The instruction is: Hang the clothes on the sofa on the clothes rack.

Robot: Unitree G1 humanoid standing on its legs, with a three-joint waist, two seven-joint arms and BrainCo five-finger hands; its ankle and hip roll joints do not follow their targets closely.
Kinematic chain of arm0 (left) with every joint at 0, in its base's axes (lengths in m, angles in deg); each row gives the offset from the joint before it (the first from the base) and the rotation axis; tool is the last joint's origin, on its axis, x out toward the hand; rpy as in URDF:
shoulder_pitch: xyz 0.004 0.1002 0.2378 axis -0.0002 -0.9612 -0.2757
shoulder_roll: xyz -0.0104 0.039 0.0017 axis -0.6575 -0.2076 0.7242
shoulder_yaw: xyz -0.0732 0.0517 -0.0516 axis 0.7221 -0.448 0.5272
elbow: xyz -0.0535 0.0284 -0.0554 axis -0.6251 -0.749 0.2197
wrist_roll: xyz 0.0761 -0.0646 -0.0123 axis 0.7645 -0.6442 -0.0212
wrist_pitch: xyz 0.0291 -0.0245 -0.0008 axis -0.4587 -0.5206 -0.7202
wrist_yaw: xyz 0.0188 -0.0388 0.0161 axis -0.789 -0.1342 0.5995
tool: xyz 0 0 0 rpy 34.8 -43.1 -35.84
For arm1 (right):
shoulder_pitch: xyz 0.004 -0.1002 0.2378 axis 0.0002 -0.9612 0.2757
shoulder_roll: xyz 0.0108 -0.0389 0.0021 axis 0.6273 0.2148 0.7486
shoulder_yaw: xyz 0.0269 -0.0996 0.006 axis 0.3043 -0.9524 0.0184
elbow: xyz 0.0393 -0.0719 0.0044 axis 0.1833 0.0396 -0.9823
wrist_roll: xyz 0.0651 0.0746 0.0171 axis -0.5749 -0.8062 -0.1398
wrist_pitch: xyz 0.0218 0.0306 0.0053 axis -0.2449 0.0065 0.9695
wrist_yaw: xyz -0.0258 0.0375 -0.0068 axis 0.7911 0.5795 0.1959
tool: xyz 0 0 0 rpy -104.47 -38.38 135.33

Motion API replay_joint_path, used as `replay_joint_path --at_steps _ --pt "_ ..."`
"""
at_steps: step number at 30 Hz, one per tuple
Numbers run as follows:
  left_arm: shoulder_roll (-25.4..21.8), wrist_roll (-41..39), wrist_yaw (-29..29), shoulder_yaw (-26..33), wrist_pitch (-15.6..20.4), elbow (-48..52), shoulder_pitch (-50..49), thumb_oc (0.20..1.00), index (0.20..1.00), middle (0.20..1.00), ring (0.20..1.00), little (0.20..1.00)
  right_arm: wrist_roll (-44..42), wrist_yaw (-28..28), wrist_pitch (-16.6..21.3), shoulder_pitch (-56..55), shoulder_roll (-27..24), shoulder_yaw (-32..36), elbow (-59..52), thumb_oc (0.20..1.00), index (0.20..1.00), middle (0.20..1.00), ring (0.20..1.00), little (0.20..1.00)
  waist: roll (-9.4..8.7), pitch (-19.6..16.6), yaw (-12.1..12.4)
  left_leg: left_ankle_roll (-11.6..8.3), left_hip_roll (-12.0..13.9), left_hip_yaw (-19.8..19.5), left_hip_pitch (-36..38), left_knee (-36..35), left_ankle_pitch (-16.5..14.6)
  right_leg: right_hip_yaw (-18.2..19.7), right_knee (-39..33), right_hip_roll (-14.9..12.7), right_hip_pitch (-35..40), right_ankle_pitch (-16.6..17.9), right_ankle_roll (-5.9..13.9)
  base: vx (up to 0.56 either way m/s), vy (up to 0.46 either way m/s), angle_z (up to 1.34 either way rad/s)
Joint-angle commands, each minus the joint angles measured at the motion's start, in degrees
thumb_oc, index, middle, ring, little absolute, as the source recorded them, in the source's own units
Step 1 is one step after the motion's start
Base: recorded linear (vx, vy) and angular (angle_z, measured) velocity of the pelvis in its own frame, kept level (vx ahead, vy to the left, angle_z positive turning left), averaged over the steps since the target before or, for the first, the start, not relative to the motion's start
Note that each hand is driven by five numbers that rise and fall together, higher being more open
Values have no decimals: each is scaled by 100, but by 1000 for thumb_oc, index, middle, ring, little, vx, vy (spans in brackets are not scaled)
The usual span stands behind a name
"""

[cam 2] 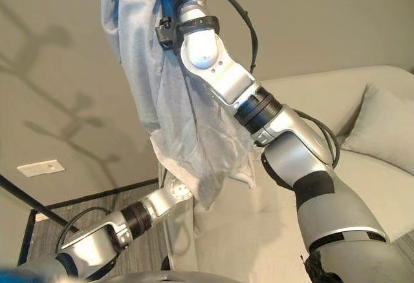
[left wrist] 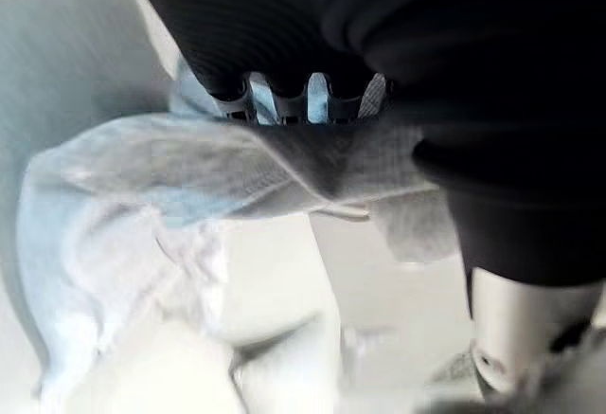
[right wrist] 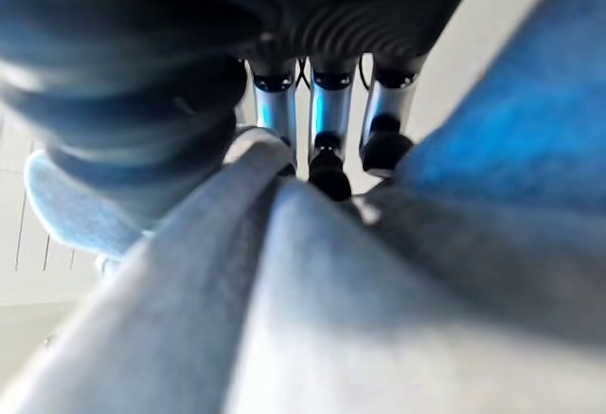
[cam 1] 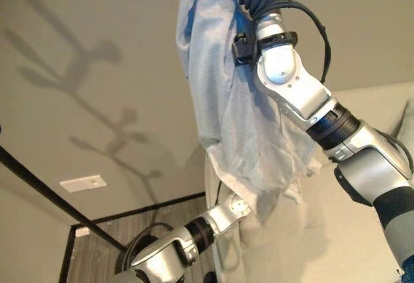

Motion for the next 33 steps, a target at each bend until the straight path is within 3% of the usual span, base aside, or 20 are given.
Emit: replay_joint_path --at_steps 1,2,5,13,22,27,28,29,30,31,32,33 --pt "638 28 16 109 237 -870 640 1000 1000 1000 1000 1000 -285 -85 360 452 82 22 176 200 200 200 200 200 -88 -193 52 -464 535 180 -376 -57 -15 0 290 -87 -303 532 1 -5 30 -7" --pt "687 21 31 113 223 -927 669 1000 1000 1000 1000 1000 -296 -78 366 441 82 20 165 200 200 200 200 200 -78 -192 28 -461 537 192 -373 -57 -18 15 281 -94 -308 540 6 -13 30 -7" --pt "773 29 65 84 200 -1040 806 200 200 200 200 200 -317 -95 371 391 125 -42 127 200 200 200 200 200 -53 -183 -16 -453 546 219 -378 -57 -21 59 244 -101 -328 575 21 -10 18 -4" --pt "736 -64 172 260 157 -1335 772 200 200 200 200 200 -423 -6 384 520 135 -63 305 200 200 200 200 200 -69 -208 -48 -430 558 261 -418 -57 -9 143 159 -85 -344 635 21 -14 8 -4" --pt "250 -536 425 895 198 -1316 651 200 200 200 200 200 -373 139 275 792 -223 72 602 200 200 200 200 200 -66 -233 41 -438 532 255 -414 -57 24 124 208 -60 -312 602 9 -20 -4 -2" --pt "-224 -627 524 1195 238 -748 370 200 200 200 200 200 -202 210 242 671 -860 259 268 200 200 200 200 200 -55 -223 101 -438 530 225 -397 -57 26 119 343 -27 -343 521 -1 -45 -34 5" --pt "-670 -420 660 1577 256 -9 -13 200 200 200 200 200 143 264 186 288 -1615 566 -397 200 200 200 200 200 -25 -163 160 -436 547 207 -389 -57 34 122 561 38 -397 389 -25 -73 -76 9" --pt "-680 -418 663 1569 246 8 -27 200 200 200 200 200 150 267 176 265 -1617 581 -417 200 200 200 200 200 -34 -168 165 -436 547 209 -386 -57 33 125 571 38 -400 383 -26 -152 -129 11" --pt "-970 -216 739 1884 233 496 -370 200 200 200 200 200 404 241 171 -210 -2076 891 -948 200 200 200 200 200 31 -96 221 -432 600 203 -408 -57 94 132 719 143 -462 322 -64 -55 -59 11" --pt "-977 -215 741 1876 226 506 -386 200 200 200 200 200 409 243 163 -235 -2075 905 -964 200 200 200 200 200 -4 -104 219 -435 574 211 -382 -57 54 130 730 115 -439 277 -68 -139 -112 9" --pt "-1248 69 801 2230 191 1031 -786 200 200 200 200 200 672 160 149 -834 -2435 1252 -1621 200 200 200 200 200 73 -13 284 -433 625 198 -408 -57 149 133 904 239 -497 194 -106 -35 -65 5" --pt "-1256 72 803 2222 182 1044 -804 200 200 200 200 200 677 161 138 -865 -2433 1270 -1641 200 200 200 200 200 36 -23 282 -437 598 205 -381 -57 108 130 918 211 -476 147 -110 -98 -96 3"
